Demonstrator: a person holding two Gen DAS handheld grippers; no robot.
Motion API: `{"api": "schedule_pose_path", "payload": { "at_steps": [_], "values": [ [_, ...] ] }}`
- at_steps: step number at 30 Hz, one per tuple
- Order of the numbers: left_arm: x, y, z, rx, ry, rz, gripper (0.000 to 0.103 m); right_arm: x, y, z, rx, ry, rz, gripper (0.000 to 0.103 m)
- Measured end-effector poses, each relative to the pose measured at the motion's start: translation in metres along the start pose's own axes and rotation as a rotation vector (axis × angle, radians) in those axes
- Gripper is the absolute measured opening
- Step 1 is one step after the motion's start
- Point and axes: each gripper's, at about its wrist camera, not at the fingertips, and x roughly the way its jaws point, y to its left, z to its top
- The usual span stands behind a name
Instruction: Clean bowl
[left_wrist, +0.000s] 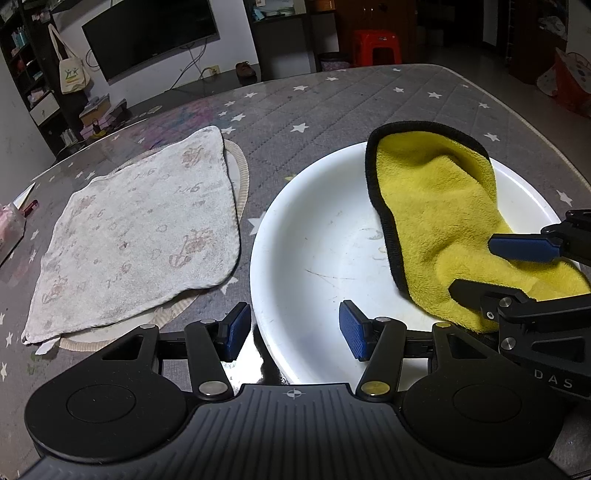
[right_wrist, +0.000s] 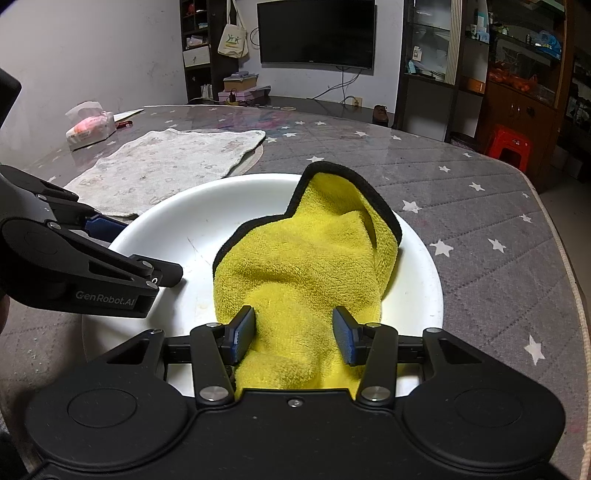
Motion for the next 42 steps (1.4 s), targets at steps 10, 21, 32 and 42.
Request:
{"api": "schedule_pose_path", "payload": {
  "at_steps": [10, 21, 32, 42],
  "values": [
    [-0.0003, -0.0002, -0.0005, 0.001, 0.002, 0.002, 0.056, 0.0002, 0.0, 0.0007, -0.002, 0.001, 0.0, 0.049],
    [0.0015, 0.0005, 0.0013, 0.002, 0.012, 0.022, 0.066, 0.0003, -0.0004, 0.0018, -0.003, 0.006, -0.001, 0.05],
    [0.004, 0.0034, 0.0025, -0.017, 0.022, 0.018, 0.077, 0.0005, -0.0005, 0.002, -0.003, 0.008, 0.0, 0.051],
    [0.0054, 0.0041, 0.0037, -0.027, 0.03, 0.005, 0.079, 0.0012, 0.0004, 0.0025, -0.003, 0.011, 0.0, 0.052]
  ]
}}
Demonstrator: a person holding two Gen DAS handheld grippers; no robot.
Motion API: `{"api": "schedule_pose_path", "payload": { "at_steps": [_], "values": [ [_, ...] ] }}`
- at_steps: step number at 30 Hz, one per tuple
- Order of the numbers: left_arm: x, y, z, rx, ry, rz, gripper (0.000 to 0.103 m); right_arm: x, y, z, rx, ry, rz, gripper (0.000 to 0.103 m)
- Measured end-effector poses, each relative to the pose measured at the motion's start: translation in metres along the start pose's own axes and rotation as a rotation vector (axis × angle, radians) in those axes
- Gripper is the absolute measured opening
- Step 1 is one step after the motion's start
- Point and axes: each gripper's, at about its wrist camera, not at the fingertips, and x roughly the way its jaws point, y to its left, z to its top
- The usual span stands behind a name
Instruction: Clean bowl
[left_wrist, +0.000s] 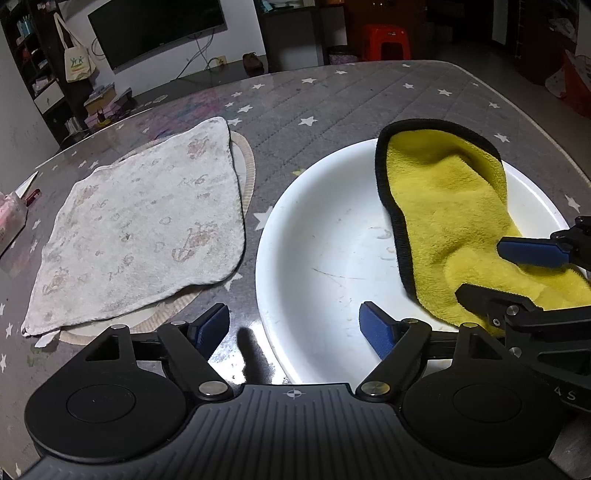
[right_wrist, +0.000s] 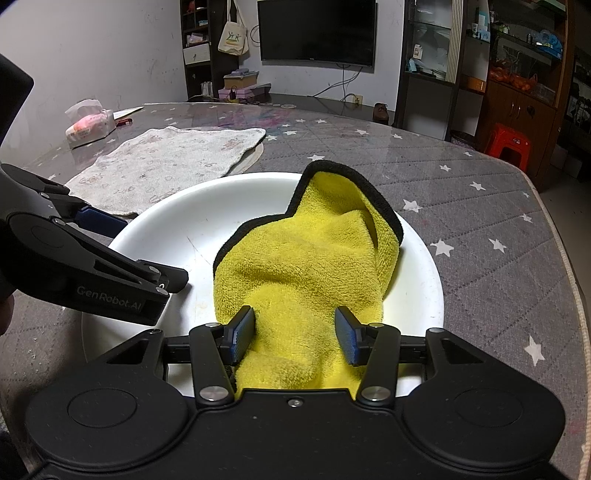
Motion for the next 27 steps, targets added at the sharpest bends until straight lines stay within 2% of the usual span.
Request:
{"api": "schedule_pose_path", "payload": {
  "at_steps": [10, 19, 24, 27],
  "values": [
    [0.002, 0.0, 0.002, -0.01, 0.006, -0.002, 0.083, 0.0, 0.0, 0.0, 0.0, 0.003, -0.001, 0.053],
    [-0.001, 0.006, -0.007, -0.071, 0.03, -0.03, 0.083, -0.001, 0.002, 0.0, 0.002, 0.015, -0.006, 0.053],
    [-0.007, 0.008, -0.015, -0.114, 0.054, -0.055, 0.083, -0.005, 0.005, -0.003, -0.003, 0.016, 0.001, 0.047],
    [-0.009, 0.008, -0.018, -0.129, 0.057, -0.069, 0.079, -0.008, 0.009, -0.005, -0.011, 0.018, 0.013, 0.043]
  ]
}}
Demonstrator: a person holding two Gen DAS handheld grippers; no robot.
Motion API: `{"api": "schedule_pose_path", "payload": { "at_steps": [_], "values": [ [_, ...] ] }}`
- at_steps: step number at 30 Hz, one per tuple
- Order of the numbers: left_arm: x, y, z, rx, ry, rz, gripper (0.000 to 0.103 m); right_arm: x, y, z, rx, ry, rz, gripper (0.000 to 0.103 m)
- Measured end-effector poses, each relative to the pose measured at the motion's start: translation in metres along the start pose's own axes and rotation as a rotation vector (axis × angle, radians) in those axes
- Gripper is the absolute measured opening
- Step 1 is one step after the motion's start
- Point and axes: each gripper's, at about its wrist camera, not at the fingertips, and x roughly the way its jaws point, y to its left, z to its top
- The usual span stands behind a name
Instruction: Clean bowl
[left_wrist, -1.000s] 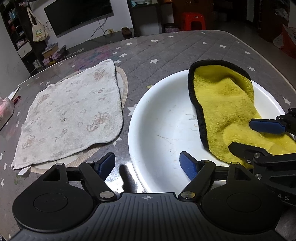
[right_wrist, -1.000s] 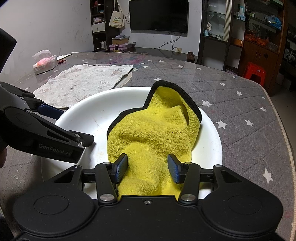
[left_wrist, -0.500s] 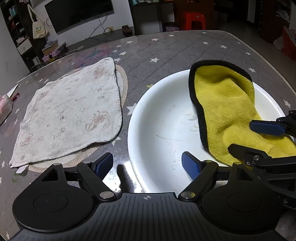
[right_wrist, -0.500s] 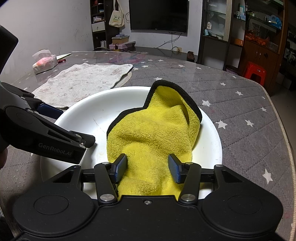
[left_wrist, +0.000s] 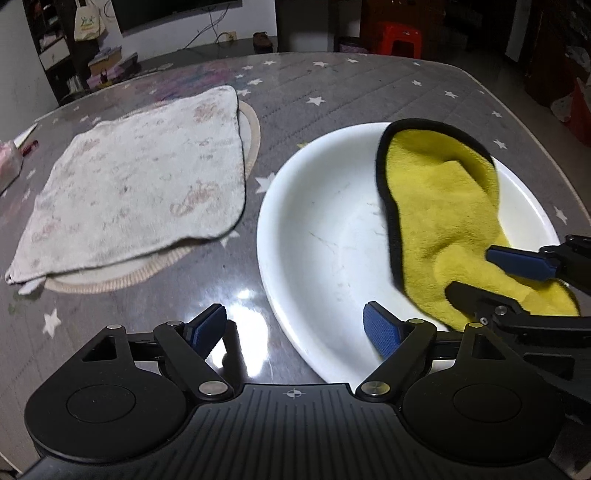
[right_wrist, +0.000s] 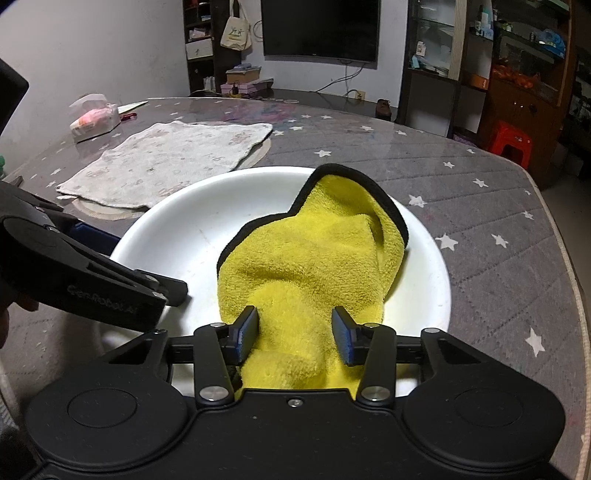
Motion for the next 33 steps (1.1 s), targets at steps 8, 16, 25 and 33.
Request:
{"api": "schedule_pose_path", "payload": {
  "at_steps": [8, 16, 25, 33],
  "values": [
    [-0.01, -0.006, -0.006, -0.017, -0.01, -0.079, 0.044, -0.011, 0.007, -0.004, -0.005, 0.016, 0.052, 0.035],
    [-0.012, 0.001, -0.007, -0.013, -0.024, -0.1, 0.036, -0.013, 0.007, 0.0, -0.048, 0.063, 0.068, 0.033],
    [-0.009, 0.003, 0.0, 0.048, -0.046, -0.079, 0.036, -0.004, -0.005, 0.004, -0.056, 0.059, 0.004, 0.033],
    [-0.003, 0.003, 0.01, 0.11, -0.073, -0.043, 0.034, 0.007, -0.013, 0.01, -0.106, 0.038, -0.049, 0.033]
  ]
}}
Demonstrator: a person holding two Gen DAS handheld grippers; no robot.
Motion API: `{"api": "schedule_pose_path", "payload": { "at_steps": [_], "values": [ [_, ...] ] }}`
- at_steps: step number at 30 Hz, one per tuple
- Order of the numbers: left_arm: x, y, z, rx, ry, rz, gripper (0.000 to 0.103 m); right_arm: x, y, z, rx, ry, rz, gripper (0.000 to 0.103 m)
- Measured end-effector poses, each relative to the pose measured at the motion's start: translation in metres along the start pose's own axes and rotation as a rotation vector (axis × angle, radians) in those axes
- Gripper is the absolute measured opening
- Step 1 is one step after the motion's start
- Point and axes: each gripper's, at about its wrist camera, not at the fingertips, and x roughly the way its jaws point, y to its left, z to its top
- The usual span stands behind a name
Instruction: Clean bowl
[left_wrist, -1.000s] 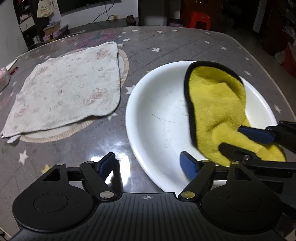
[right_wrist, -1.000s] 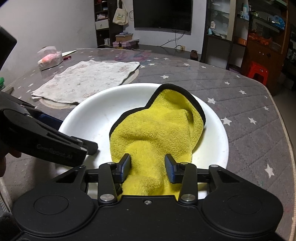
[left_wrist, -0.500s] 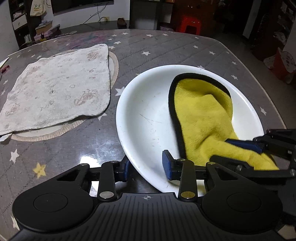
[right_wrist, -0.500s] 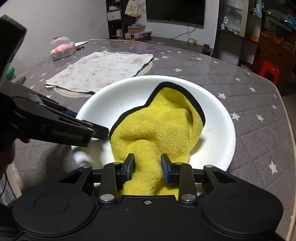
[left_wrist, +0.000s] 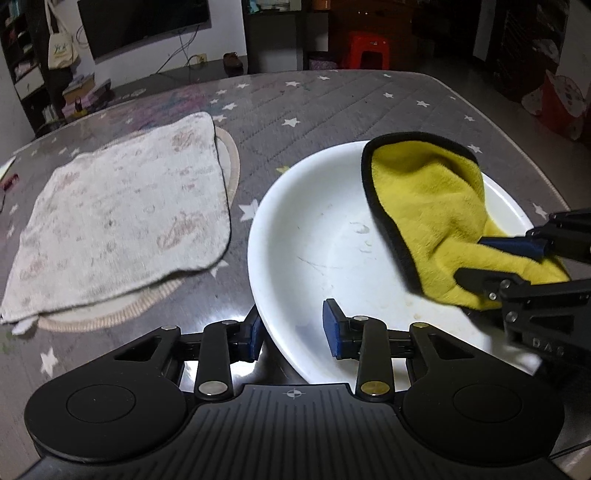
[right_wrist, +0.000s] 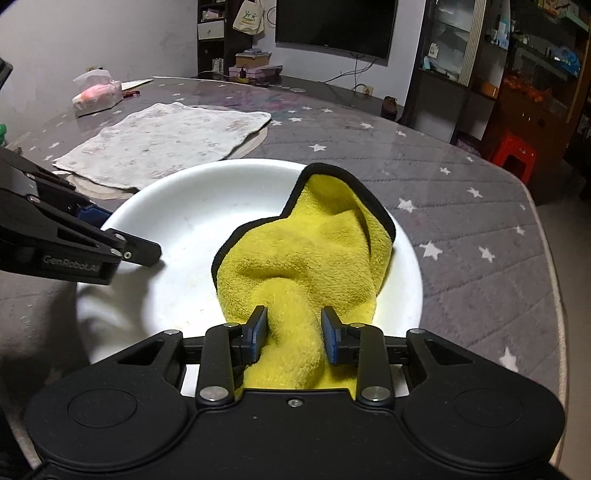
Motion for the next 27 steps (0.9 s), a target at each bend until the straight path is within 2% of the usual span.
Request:
{"api": "schedule_pose_path", "payload": {
  "at_steps": [6, 12, 19, 27],
  "values": [
    [0.004, 0.0, 0.006, 0.037, -0.01, 0.019, 0.034, 0.008, -0.003, 0.007, -0.08, -0.01, -0.045, 0.033],
    [0.003, 0.002, 0.005, 0.005, 0.009, 0.009, 0.035, 0.004, -0.003, 0.005, -0.093, 0.009, -0.04, 0.033],
    [-0.005, -0.004, -0.007, -0.062, 0.046, -0.03, 0.041, -0.009, 0.0, -0.003, -0.016, 0.033, 0.024, 0.033],
    [-0.016, -0.017, -0.02, -0.082, 0.048, -0.039, 0.045, -0.024, 0.008, -0.008, 0.059, 0.047, 0.111, 0.033]
  ]
}}
